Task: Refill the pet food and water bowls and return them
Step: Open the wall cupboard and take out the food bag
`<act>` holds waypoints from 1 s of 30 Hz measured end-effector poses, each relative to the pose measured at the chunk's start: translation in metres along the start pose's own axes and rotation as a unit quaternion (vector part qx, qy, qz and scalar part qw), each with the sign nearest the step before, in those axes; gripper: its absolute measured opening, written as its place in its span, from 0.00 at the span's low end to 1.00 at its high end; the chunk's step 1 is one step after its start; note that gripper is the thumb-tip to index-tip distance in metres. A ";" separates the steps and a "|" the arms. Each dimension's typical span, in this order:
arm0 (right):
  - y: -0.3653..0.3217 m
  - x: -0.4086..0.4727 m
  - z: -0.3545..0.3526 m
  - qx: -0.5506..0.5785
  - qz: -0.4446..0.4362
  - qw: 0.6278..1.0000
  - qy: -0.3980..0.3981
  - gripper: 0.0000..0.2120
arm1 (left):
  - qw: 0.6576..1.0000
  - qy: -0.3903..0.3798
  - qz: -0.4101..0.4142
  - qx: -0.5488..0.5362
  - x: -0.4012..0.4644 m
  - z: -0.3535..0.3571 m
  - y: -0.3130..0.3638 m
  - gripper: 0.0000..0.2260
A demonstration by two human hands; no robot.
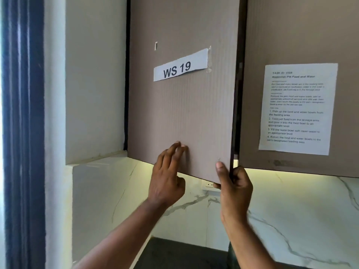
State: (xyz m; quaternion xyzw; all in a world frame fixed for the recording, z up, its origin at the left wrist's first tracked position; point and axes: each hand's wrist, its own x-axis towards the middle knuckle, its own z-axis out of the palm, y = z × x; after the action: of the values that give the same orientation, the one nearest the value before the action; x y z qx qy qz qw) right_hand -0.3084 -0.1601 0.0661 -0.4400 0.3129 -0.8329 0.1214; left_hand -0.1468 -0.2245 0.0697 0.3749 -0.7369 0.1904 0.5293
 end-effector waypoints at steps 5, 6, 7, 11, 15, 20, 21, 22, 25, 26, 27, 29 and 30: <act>-0.038 -0.053 0.018 -0.028 -0.137 0.986 -0.087 0.11 | 0.997 0.073 0.016 -0.033 -0.024 -0.034 0.000 0.42; -0.044 -0.061 0.024 -0.040 -0.163 0.981 -0.097 0.10 | 0.996 0.083 0.027 -0.035 -0.027 -0.043 -0.002 0.40; -0.050 -0.069 0.031 -0.056 -0.191 0.975 -0.104 0.10 | 0.995 0.089 0.033 -0.037 -0.030 -0.053 -0.005 0.38; -0.070 -0.104 0.062 -0.115 -0.254 0.955 -0.097 0.14 | 0.993 0.097 0.055 -0.039 -0.039 -0.095 -0.020 0.34; -0.085 -0.141 0.095 -0.163 -0.294 0.938 -0.078 0.13 | 0.996 0.059 0.030 -0.058 -0.051 -0.139 -0.037 0.35; -0.106 -0.187 0.140 -0.219 -0.307 0.922 -0.090 0.13 | 0.993 0.040 0.010 -0.107 -0.060 -0.182 -0.063 0.31; -0.106 -0.187 0.143 -0.226 -0.306 0.920 -0.098 0.13 | 0.993 0.041 -0.001 -0.113 -0.060 -0.183 -0.064 0.30; -0.106 -0.187 0.145 -0.232 -0.304 0.917 -0.110 0.13 | 0.993 0.042 -0.014 -0.111 -0.060 -0.183 -0.065 0.29; -0.109 -0.197 0.153 -0.260 -0.319 0.900 -0.145 0.13 | 0.994 0.046 -0.033 -0.094 -0.065 -0.191 -0.078 0.33; -0.110 -0.201 0.154 -0.266 -0.321 0.896 -0.154 0.15 | 0.992 0.049 -0.043 -0.111 -0.068 -0.194 -0.081 0.31; -0.110 -0.202 0.152 -0.265 -0.318 0.896 -0.162 0.16 | 0.986 0.056 -0.062 -0.145 -0.072 -0.196 -0.080 0.28; -0.105 -0.201 0.143 -0.249 -0.302 0.903 -0.176 0.19 | 0.967 0.080 -0.133 -0.204 -0.084 -0.194 -0.075 0.26; -0.102 -0.199 0.137 -0.242 -0.289 0.909 -0.179 0.20 | 0.951 0.097 -0.188 -0.227 -0.092 -0.187 -0.072 0.23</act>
State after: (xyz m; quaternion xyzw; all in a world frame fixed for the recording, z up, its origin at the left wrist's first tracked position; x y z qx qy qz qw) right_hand -0.0735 -0.0430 0.0564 -0.6686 0.3371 -0.6376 -0.1811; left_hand 0.0415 -0.1123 0.0445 0.3565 -0.6218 -0.0499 0.6955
